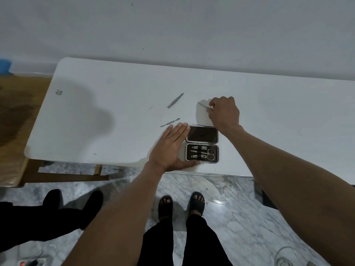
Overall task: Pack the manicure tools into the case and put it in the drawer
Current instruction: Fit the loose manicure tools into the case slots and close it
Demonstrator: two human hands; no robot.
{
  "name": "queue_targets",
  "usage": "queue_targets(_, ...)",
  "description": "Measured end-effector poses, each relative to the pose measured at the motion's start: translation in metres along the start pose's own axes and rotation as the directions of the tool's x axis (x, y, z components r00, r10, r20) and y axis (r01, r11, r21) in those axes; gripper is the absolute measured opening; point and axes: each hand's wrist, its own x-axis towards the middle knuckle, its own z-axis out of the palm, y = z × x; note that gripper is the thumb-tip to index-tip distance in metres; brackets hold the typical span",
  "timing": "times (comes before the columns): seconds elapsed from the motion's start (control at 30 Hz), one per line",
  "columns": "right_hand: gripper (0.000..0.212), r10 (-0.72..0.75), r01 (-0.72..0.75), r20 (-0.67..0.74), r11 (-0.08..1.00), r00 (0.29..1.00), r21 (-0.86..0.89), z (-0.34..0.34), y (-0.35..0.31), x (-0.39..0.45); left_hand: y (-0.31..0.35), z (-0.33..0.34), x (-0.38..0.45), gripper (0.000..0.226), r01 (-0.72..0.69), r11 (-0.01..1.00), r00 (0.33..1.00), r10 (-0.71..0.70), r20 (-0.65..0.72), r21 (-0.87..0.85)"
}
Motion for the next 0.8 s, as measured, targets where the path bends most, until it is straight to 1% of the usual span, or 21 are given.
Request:
queue_targets(0.13, 0.018, 0.020, -0.021, 0.031, 1.000, 0.999, 0.011, 0.003, -0.003, 0.000, 0.000, 0.000, 0.000, 0.121, 0.004, 1.000, 1.000, -0.004, 0.000, -0.010)
queue_targets(0.27, 0.018, -0.034, 0.045, 0.089, 0.991, 0.995, -0.127, 0.004, -0.004, 0.000, 0.000, 0.000, 0.000, 0.121, 0.005, 1.000, 1.000, -0.005, 0.012, -0.001)
queue_targets(0.4, 0.032, -0.061, 0.094, 0.143, 0.967, 0.988, -0.238, 0.007, -0.006, -0.002, 0.000, 0.000, -0.001, 0.122, 0.014, 1.000, 1.000, -0.014, 0.006, -0.004)
queue_targets(0.53, 0.037, -0.073, 0.112, 0.147, 0.953, 0.986, -0.282, 0.008, -0.006, -0.003, 0.000, 0.001, 0.000, 0.122, 0.009, 1.000, 1.000, -0.009, -0.009, -0.008)
queue_targets(0.63, 0.036, -0.093, 0.125, 0.137, 0.963, 0.986, -0.238, 0.009, -0.006, -0.004, 0.001, -0.001, 0.000, 0.122, 0.013, 1.000, 1.000, -0.013, 0.003, -0.012)
queue_targets(0.73, 0.023, -0.092, 0.097, 0.060, 0.991, 0.994, -0.091, 0.008, 0.001, -0.004, 0.000, -0.001, -0.001, 0.121, 0.016, 1.000, 1.000, -0.016, 0.015, -0.007)
queue_targets(0.8, 0.020, -0.071, 0.071, 0.019, 0.997, 0.997, 0.002, 0.006, 0.007, -0.006, 0.000, -0.001, -0.001, 0.121, 0.013, 1.000, 1.000, -0.013, 0.004, -0.011)
